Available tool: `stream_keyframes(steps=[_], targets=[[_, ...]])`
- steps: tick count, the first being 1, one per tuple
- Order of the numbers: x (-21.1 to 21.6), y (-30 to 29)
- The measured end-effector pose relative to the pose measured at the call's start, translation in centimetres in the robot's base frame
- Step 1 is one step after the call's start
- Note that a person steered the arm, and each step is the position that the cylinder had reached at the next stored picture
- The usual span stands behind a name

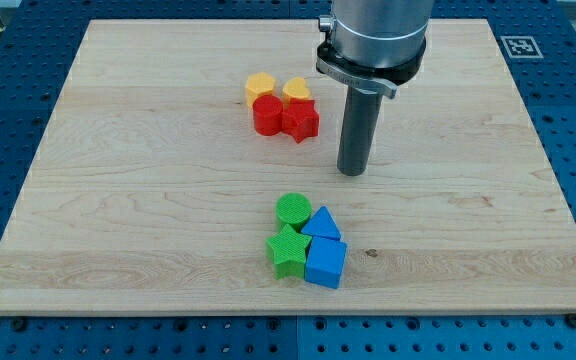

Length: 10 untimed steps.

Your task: Move the arm to the top side slightly

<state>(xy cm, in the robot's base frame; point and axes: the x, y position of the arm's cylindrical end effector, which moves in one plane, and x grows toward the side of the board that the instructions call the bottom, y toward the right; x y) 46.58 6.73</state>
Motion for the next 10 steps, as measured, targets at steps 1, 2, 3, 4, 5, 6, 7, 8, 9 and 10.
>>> stream_keyframes(steps=[1, 2, 3, 4, 5, 6, 7, 8, 9, 10], targets=[[-0.3, 0.0], [-0.8, 0.0], [-1.4, 0.0], [-1.8, 0.0], [-2.4, 0.0], [-2.9, 0.0], [-3.5, 0.0], [-4.0, 0.0], [-4.5, 0.0], [-5.0, 0.0]])
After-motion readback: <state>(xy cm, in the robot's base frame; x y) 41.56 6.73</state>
